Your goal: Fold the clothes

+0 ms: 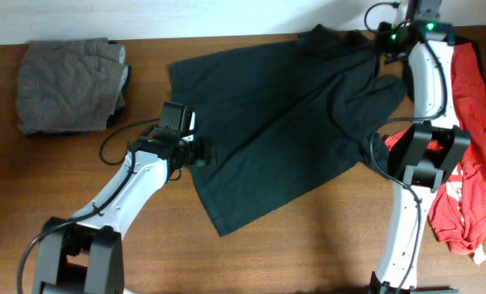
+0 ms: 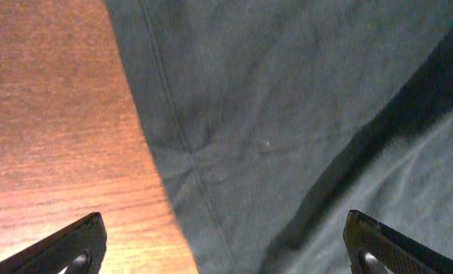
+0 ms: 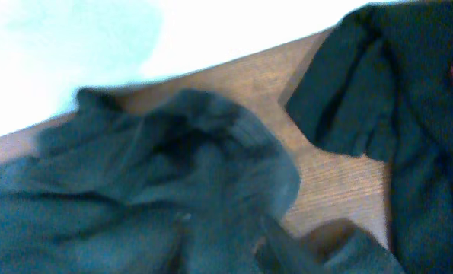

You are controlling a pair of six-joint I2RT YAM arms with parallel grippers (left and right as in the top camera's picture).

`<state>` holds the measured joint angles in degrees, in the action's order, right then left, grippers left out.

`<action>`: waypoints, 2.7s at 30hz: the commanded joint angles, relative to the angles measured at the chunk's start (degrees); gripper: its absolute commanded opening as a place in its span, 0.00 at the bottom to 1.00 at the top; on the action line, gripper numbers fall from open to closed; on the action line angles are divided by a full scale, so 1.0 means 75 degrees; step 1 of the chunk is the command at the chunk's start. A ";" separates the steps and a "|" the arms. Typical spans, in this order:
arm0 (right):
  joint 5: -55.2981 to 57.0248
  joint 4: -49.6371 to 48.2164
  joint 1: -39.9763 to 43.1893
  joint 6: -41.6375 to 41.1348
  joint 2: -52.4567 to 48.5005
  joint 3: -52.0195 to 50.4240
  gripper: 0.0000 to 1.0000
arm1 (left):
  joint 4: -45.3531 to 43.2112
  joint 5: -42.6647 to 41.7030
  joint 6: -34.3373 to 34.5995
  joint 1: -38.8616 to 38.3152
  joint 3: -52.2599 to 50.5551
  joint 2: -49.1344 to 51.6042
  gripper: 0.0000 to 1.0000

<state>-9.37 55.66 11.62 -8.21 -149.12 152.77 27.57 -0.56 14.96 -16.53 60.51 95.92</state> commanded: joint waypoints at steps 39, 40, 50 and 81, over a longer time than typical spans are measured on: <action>0.0131 0.5531 -0.1451 0.0493 0.0819 0.3631 1.00 | -0.2623 -0.0609 -0.0953 0.0332 0.1582 0.2739 0.19; 0.0131 0.5537 -0.1457 0.0493 0.0819 0.3631 1.00 | -0.2541 -0.0606 -0.0956 0.0323 0.1582 0.2792 0.14; 0.0131 0.5552 -0.1457 0.0493 0.0819 0.3631 1.00 | -0.2390 -0.0586 -0.0950 0.0323 0.1580 0.3279 0.08; 0.0184 0.5552 -0.1454 0.0495 0.0819 0.3631 1.00 | -0.5196 0.0947 -0.2326 0.1451 0.1582 0.4925 0.04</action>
<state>-9.06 96.97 0.71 -4.71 -145.01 179.15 -12.10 1.58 0.60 -9.08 74.13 127.17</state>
